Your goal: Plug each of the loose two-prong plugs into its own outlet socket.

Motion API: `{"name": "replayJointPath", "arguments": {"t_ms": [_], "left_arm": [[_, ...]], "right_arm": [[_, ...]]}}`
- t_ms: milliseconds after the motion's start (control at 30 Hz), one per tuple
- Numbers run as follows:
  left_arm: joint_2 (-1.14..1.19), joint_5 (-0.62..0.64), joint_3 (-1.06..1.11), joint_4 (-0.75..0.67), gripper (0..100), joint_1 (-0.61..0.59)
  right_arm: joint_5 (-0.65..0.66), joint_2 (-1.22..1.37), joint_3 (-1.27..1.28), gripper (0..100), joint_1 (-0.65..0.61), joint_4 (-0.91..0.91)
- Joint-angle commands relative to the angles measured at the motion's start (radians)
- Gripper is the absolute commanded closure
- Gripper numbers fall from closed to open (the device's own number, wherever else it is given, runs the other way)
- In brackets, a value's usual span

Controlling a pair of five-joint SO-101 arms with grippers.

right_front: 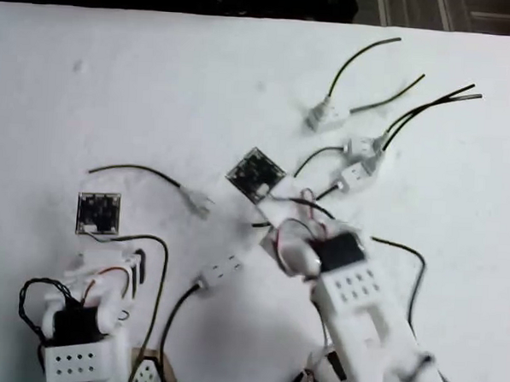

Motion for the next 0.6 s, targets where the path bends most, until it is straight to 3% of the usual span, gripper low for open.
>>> {"name": "replayJointPath", "arguments": {"t_ms": [0, 167, 300, 433, 567], "left_arm": [[-0.004, 0.011, -0.003, 0.005, 82, -0.005], [-0.004, 0.011, -0.003, 0.005, 82, -0.005], [-0.004, 0.011, -0.003, 0.005, 82, -0.005], [-0.004, 0.011, -0.003, 0.005, 82, -0.005], [-0.004, 0.011, -0.003, 0.005, 82, -0.005]], "right_arm": [[0.080, -0.189, -0.011, 98.1, 0.067, 0.047], [0.153, -0.318, -0.011, 98.1, 0.189, 0.119], [0.141, -0.354, -0.008, 98.1, 0.289, 0.189], [-0.083, -0.354, -0.008, 98.1, 0.320, 0.211], [-0.370, -0.352, -0.008, 98.1, 0.228, 0.209]]}}
